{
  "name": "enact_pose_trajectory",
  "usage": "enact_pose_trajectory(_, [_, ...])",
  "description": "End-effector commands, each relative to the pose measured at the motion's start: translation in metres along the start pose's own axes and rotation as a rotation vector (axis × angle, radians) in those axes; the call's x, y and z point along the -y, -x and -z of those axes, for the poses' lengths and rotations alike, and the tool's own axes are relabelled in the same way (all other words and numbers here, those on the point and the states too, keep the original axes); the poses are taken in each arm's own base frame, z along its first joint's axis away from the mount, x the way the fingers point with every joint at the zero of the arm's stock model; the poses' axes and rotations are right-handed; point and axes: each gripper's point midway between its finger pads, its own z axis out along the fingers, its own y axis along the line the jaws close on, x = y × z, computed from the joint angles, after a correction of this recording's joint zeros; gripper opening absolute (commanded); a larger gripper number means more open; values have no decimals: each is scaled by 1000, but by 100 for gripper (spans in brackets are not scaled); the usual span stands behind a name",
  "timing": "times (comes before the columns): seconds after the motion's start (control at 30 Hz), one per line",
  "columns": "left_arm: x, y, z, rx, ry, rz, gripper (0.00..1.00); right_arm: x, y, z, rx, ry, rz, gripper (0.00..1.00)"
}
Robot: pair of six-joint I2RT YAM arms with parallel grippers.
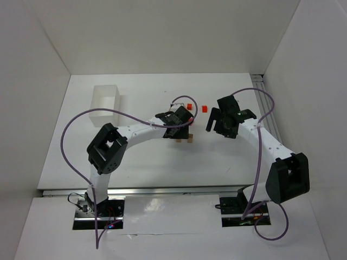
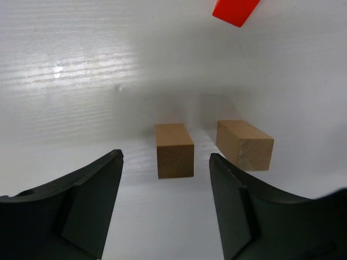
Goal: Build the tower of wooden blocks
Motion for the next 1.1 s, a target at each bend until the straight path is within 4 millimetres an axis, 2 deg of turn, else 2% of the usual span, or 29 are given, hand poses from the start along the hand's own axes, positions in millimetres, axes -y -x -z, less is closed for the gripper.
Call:
enact_pose_trajectory(0.0, [3,37,43,87,-65,43,79,-15,18,-5,34,46,11,89])
enact_pose_trajectory(0.13, [-5,79,77,160,-114,94,80,-42,44,-13,57,114,41,89])
enact_pose_trajectory(0.17, [-11,84,82,162,-107,103,80,-49,49,-16,64,124,61,89])
enact_pose_trajectory(0.2, [-18,98,89,182,-119,121,80,-58,51,-19,62,132,117,89])
enact_pose_trajectory(0.23, [-23,104,91,181,-115,122,80,-69,59,-29,54,121,150,89])
enact_pose_trajectory(0.3, [-35,110,98,170,-122,147,80,-76,61,-40,31,92,242,89])
enact_pose_trajectory(0.33, [-52,120,102,182,-109,170,80,-76,56,-62,-16,66,266,89])
enact_pose_trajectory(0.37, [-60,120,102,179,-104,184,80,-87,75,-61,17,71,274,89])
enact_pose_trajectory(0.4, [-69,122,103,178,-100,199,80,-98,74,-67,5,96,296,89])
enact_pose_trajectory(0.43, [-86,120,100,162,-74,221,80,-101,74,-75,-13,98,325,89])
enact_pose_trajectory(0.47, [-95,118,100,154,-58,231,80,-110,80,-91,-21,104,326,89])
enact_pose_trajectory(0.53, [-109,119,108,160,-60,260,80,-125,75,-102,-56,150,379,89])
enact_pose_trajectory(0.57, [-118,110,106,140,-41,264,80,-124,69,-120,-85,136,382,88])
enact_pose_trajectory(0.6, [-120,106,107,136,-39,263,80,-136,72,-120,-77,159,406,88])
enact_pose_trajectory(0.63, [-127,102,111,135,-38,264,80,-139,65,-131,-95,155,425,88])
enact_pose_trajectory(0.67, [-132,100,112,136,-31,272,80,-143,69,-135,-82,162,433,88])
enact_pose_trajectory(0.73, [-137,96,115,133,-32,280,80,-154,74,-141,-50,183,448,87])
enact_pose_trajectory(0.77, [-140,96,117,134,-37,287,78,-154,68,-150,-67,188,449,86])
enact_pose_trajectory(0.8, [-142,91,114,123,-30,285,78,-157,72,-152,-57,194,457,86])
enact_pose_trajectory(0.87, [-142,91,119,132,-35,286,77,-162,65,-157,-72,204,476,84])
enact_pose_trajectory(1.0, [-145,88,117,120,-33,292,77,-157,57,-177,-74,161,507,79])
enact_pose_trajectory(1.07, [-147,88,117,117,-37,298,77,-164,56,-182,-46,144,533,79])
